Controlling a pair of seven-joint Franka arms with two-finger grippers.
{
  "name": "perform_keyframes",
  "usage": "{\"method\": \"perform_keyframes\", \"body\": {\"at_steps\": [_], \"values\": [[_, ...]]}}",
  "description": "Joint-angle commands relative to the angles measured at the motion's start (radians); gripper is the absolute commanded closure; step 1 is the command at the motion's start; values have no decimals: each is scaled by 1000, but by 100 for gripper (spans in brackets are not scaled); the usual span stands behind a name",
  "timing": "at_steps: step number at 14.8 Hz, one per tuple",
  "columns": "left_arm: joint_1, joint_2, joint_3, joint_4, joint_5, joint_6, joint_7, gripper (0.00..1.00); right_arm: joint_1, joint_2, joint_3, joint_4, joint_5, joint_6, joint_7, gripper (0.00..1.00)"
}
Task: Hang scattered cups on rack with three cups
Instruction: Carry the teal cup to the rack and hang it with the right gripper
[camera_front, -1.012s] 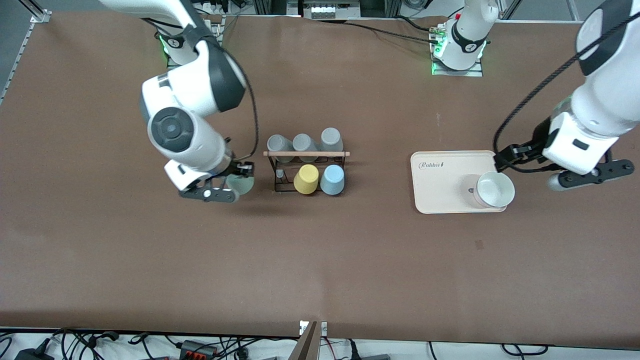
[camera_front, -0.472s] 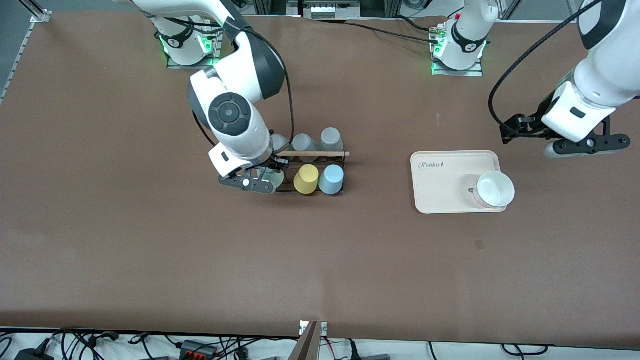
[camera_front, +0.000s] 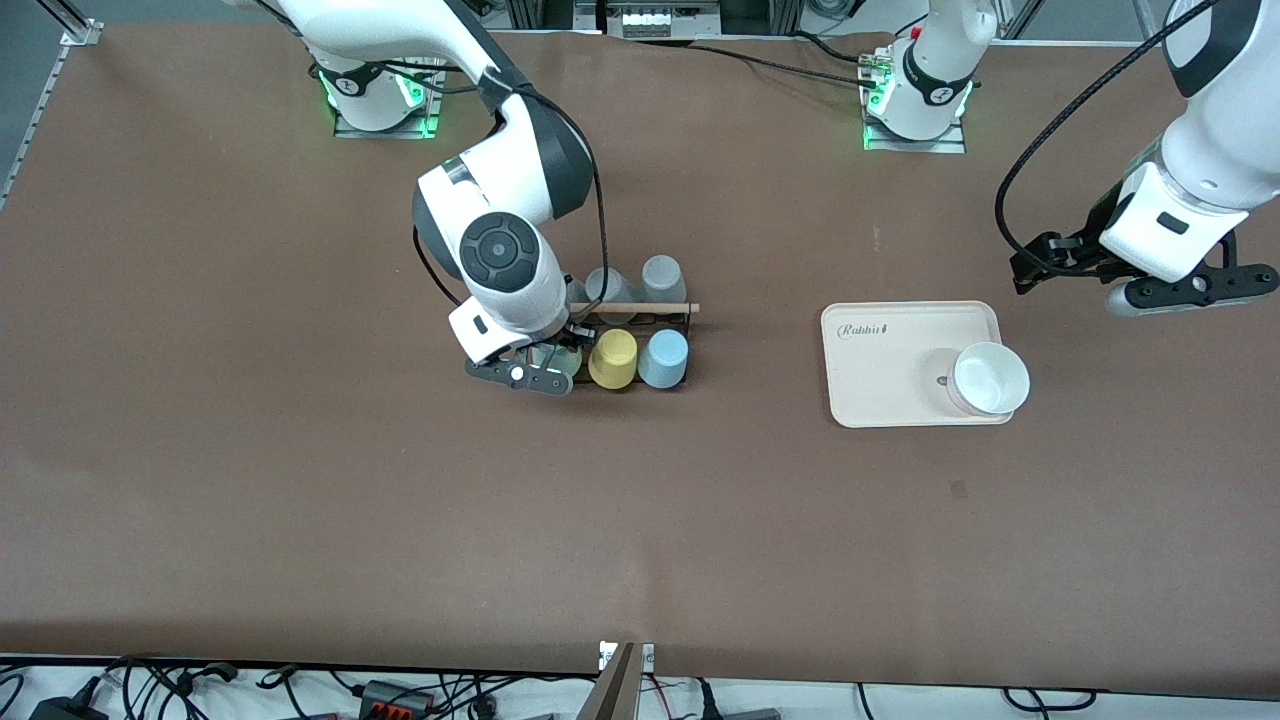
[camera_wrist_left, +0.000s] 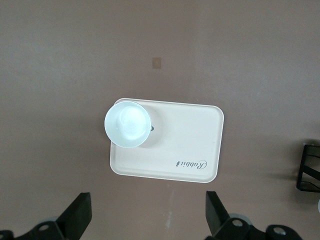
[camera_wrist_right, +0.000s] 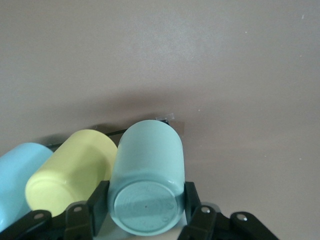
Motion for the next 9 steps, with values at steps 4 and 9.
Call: {"method": "perform_keyframes", "body": {"at_steps": [4, 9], "values": [[5, -16, -5, -13, -17, 7, 11, 0, 16, 46, -11, 30, 18, 4, 21, 61], [3, -16, -5, -13, -17, 5, 14, 0, 8, 38, -11, 35, 15, 13, -8, 0]]}}
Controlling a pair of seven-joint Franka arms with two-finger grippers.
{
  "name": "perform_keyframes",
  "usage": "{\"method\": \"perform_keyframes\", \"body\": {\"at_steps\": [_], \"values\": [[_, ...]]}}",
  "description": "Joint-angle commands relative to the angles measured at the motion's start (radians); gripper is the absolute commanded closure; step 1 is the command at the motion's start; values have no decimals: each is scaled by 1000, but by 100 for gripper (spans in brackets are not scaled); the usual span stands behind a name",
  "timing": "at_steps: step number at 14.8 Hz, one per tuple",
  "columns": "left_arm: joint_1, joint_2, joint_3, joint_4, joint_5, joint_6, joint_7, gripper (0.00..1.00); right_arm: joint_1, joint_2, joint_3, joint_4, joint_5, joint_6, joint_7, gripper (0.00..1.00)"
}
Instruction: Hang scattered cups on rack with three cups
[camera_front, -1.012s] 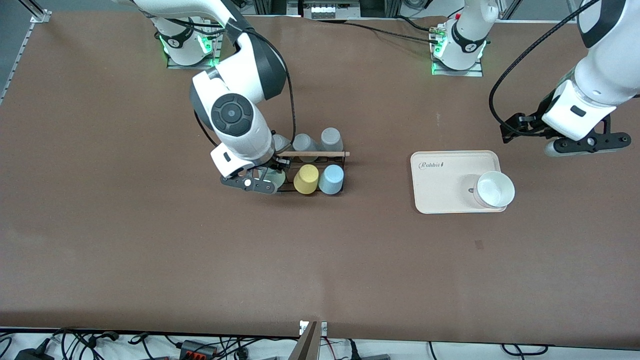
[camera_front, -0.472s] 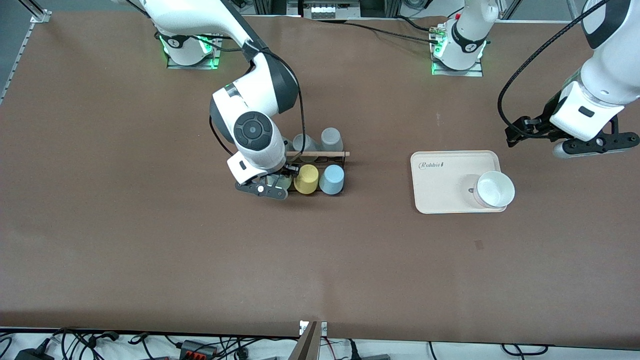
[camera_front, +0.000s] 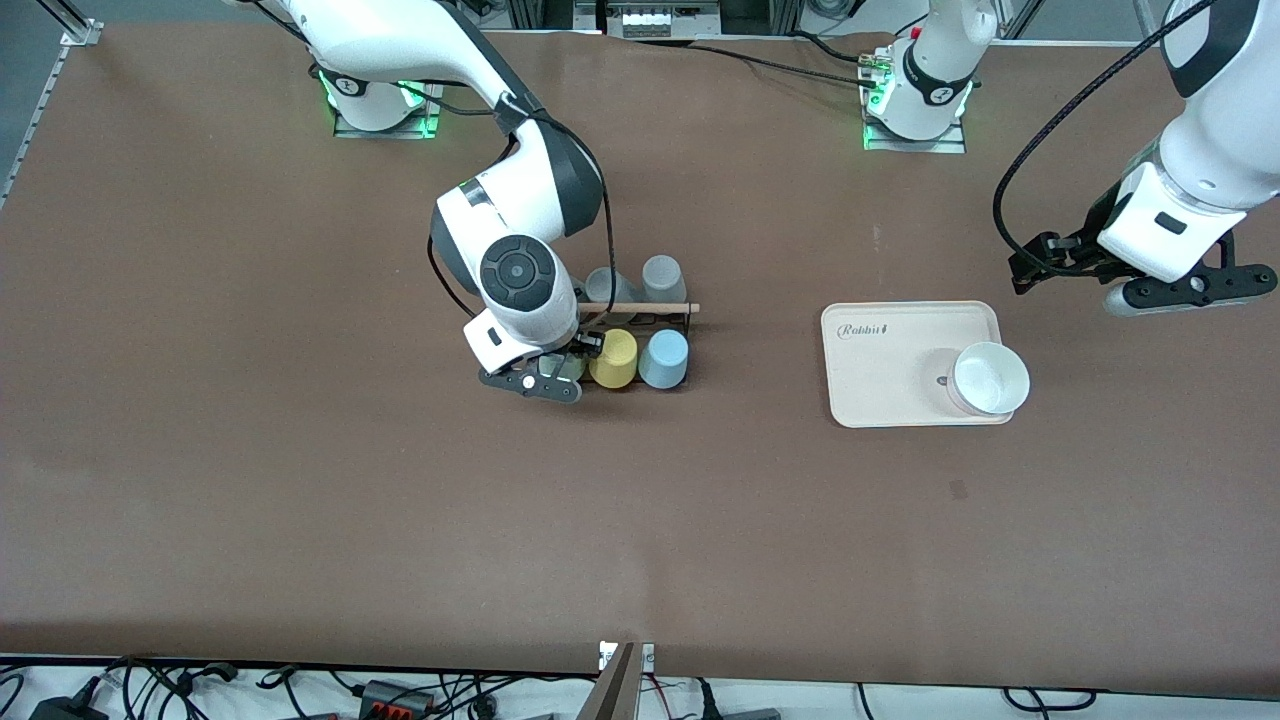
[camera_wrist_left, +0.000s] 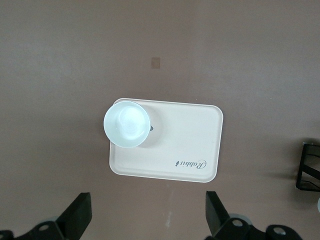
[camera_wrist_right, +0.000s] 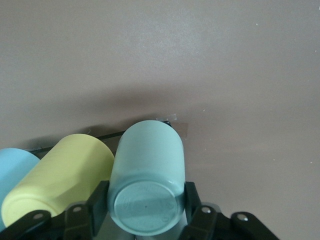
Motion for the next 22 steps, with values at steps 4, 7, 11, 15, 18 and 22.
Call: {"method": "perform_keyframes", "body": {"at_steps": [4, 7, 11, 15, 18, 22], "values": [[1, -17, -4, -11, -17, -5, 15, 0, -15, -46, -26, 59, 5, -36, -225, 0], [1, -17, -4, -10, -17, -6, 15, 0, -87, -93, -81, 130, 3, -144, -293, 0], [1, -17, -4, -10, -16, -9, 15, 0, -233, -137, -125, 247, 2, -294, -443, 0], [-2, -16, -4, -10, -16, -12, 15, 0, -363, -212, -150, 236, -1, -370, -646, 0], [-2, -16, -5, -10, -17, -12, 15, 0, -432, -270, -171, 221, -16, -407, -710, 0], [-5, -16, -8, -8, -16, -13, 15, 0, -448, -431, -174, 44, -113, -368, -750, 0]]}}
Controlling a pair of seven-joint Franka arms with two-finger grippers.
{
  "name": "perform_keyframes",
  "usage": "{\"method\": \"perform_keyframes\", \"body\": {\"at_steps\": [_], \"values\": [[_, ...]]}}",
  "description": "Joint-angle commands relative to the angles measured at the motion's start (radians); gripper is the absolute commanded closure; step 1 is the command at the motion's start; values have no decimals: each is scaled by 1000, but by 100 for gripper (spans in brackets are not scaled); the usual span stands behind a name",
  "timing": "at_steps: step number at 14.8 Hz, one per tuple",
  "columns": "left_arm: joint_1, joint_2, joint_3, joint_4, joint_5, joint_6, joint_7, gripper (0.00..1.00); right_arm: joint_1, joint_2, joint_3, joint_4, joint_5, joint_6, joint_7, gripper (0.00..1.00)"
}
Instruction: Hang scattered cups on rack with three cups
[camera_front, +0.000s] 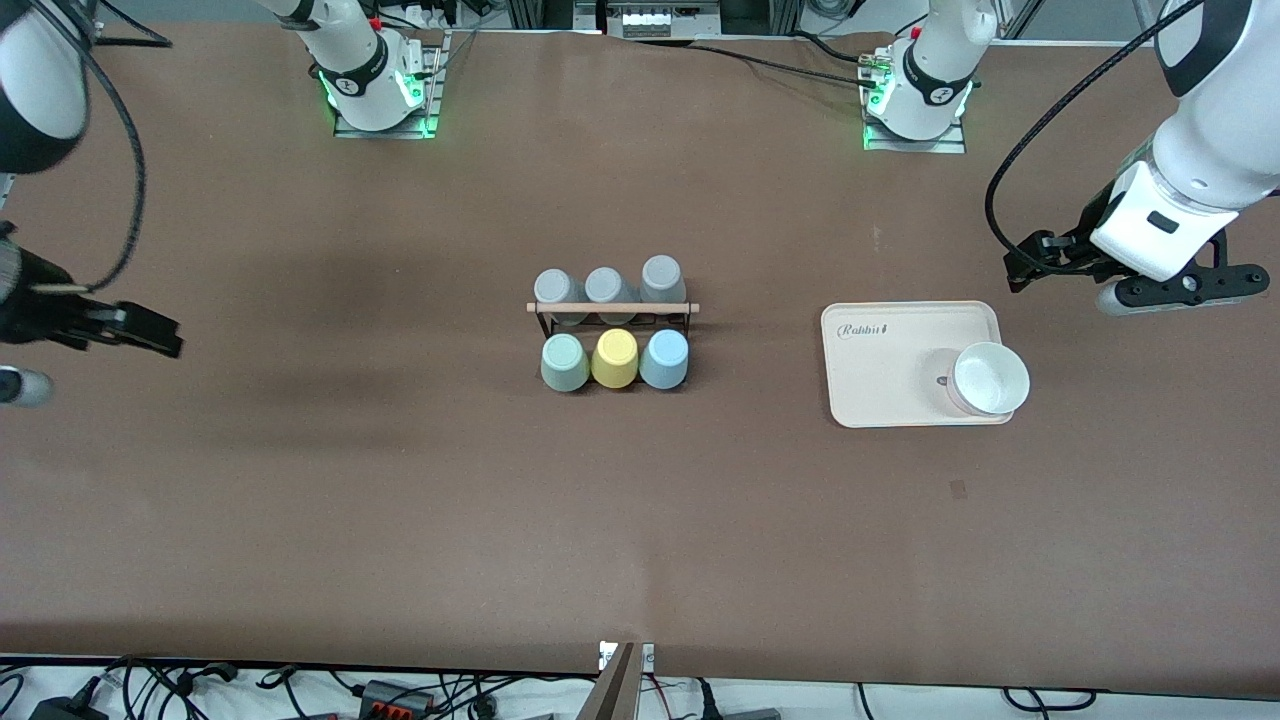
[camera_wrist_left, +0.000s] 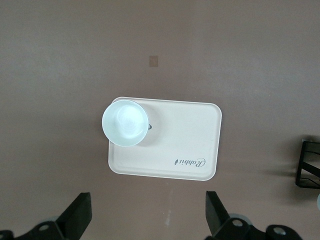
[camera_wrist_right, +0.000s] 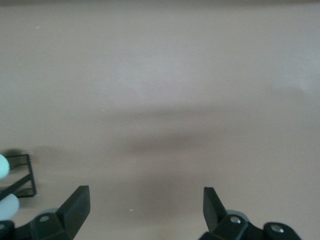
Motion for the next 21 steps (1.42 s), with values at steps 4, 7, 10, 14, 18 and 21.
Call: {"method": "perform_keyframes", "body": {"at_steps": [4, 7, 10, 14, 18, 21], "values": [[2, -17, -3, -8, -16, -9, 14, 0, 18, -220, 11, -312, -67, 94, -3, 0], [2, -17, -3, -8, -17, -9, 14, 0, 18, -280, 15, -404, -66, 135, -1, 0], [2, -17, -3, -3, -17, -9, 14, 0, 19, -292, 18, -418, -58, 134, -1, 0], [2, -16, -3, -3, -17, -9, 14, 0, 27, -302, 15, -411, -52, 131, -3, 0], [2, -16, -3, -3, -17, -9, 14, 0, 23, -306, 18, -408, -52, 126, -1, 0], [2, -16, -3, -3, -17, -9, 14, 0, -135, -306, 182, -408, -52, 129, -1, 0]]}}
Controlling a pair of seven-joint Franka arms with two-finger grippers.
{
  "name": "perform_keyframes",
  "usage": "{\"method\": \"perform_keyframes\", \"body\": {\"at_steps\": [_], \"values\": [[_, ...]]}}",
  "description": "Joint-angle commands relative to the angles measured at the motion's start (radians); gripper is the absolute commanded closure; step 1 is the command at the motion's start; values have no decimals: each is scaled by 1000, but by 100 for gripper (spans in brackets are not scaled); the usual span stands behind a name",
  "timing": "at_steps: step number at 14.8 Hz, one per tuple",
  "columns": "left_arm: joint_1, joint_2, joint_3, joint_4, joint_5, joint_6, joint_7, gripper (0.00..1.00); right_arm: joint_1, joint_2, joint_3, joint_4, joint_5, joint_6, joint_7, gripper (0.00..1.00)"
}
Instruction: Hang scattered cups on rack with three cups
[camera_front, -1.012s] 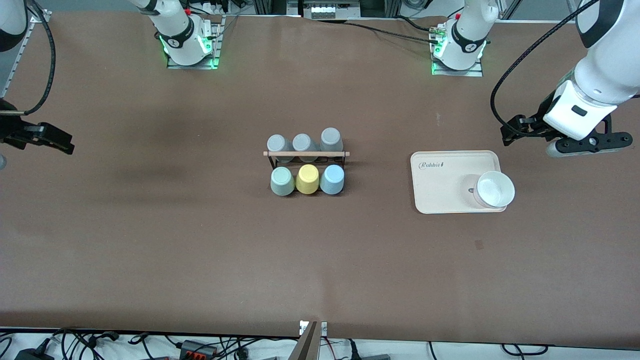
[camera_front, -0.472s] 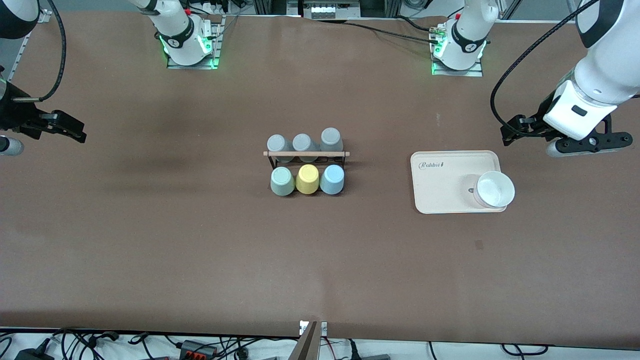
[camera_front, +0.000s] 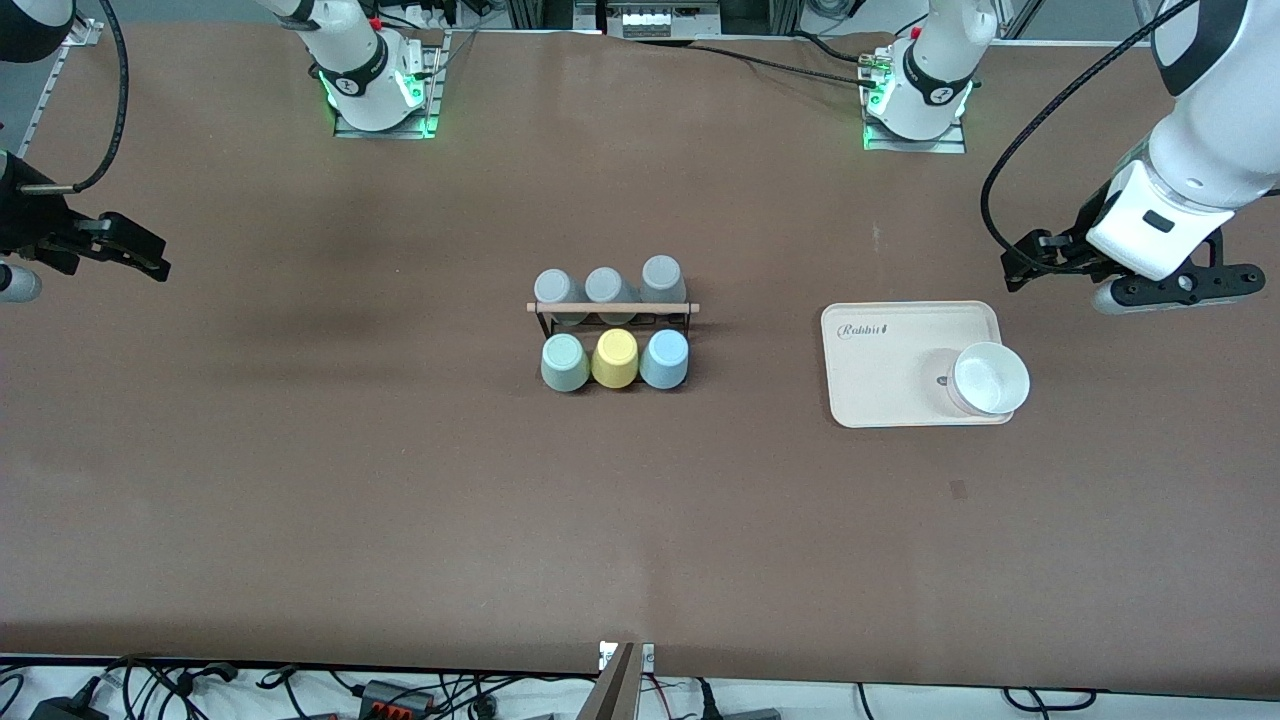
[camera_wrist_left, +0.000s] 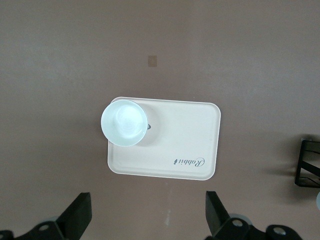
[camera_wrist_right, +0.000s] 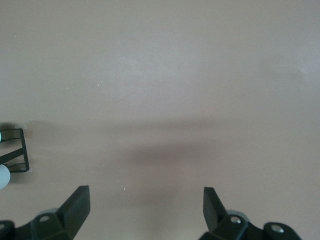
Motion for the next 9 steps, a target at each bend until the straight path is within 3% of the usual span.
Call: {"method": "perform_keyframes", "body": {"at_steps": [1, 3, 5, 9], "values": [[3, -16, -2, -3, -17, -8, 14, 0, -149, -30, 155, -28, -2, 11, 1, 0], [1, -16, -2, -3, -17, -8, 14, 0, -177, -30, 168, -28, -2, 11, 1, 0], [1, -16, -2, -3, -17, -8, 14, 0, -232, -30, 243, -28, -2, 8, 1, 0], [1, -16, -2, -3, -17, -10, 12, 0, -233, -31, 244, -25, 5, 13, 9, 0]]}}
